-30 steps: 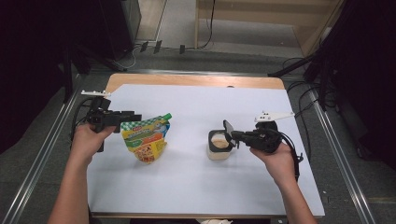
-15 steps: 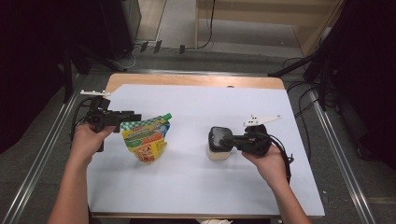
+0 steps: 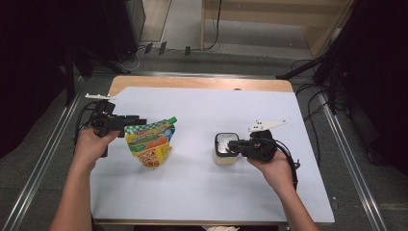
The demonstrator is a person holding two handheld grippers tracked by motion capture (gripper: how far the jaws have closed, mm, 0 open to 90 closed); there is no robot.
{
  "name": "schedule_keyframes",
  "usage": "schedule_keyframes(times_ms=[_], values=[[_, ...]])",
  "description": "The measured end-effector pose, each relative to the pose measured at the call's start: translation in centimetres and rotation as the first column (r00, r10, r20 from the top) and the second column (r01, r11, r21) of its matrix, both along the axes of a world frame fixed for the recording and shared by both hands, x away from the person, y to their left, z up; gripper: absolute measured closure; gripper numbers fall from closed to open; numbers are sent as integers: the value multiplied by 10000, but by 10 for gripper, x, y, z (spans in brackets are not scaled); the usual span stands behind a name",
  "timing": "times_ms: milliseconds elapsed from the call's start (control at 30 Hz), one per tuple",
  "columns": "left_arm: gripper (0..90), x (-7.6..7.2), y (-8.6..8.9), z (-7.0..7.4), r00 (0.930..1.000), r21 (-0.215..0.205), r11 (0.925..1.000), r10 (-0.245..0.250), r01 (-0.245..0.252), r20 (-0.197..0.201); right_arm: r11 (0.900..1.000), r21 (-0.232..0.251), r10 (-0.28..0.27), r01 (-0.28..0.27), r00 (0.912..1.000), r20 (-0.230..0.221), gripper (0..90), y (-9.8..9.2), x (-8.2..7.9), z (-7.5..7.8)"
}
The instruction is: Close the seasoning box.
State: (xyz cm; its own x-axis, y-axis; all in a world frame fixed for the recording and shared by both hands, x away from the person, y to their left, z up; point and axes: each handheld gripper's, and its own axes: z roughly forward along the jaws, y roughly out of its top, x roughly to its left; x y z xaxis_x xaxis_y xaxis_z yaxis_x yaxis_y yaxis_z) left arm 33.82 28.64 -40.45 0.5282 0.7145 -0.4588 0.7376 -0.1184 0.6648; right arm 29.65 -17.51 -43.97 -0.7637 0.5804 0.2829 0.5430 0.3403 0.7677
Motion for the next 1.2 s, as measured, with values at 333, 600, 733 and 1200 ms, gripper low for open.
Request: schedule_keyframes(times_ms=[333, 600, 733, 1200], values=[[431, 1, -1, -1, 10000, 39, 10000, -27, 27, -53, 9992, 104, -386, 380, 9978, 541, 656, -14, 2, 6], [429, 1, 0, -3, 10000, 52, 10000, -14, 15, -89, 9977, 214, -652, 637, 9950, 758, 593, -28, 4, 9], [429, 1, 1, -3, 10000, 62, 10000, -2, 3, -85, 9961, 266, -856, 836, 9930, 817, 569, -35, 6, 10], [428, 1, 1, -5, 9999, 129, 9999, 33, -31, -119, 9864, 280, -1640, 1619, 9805, 1081, 461, -67, 13, 5]])
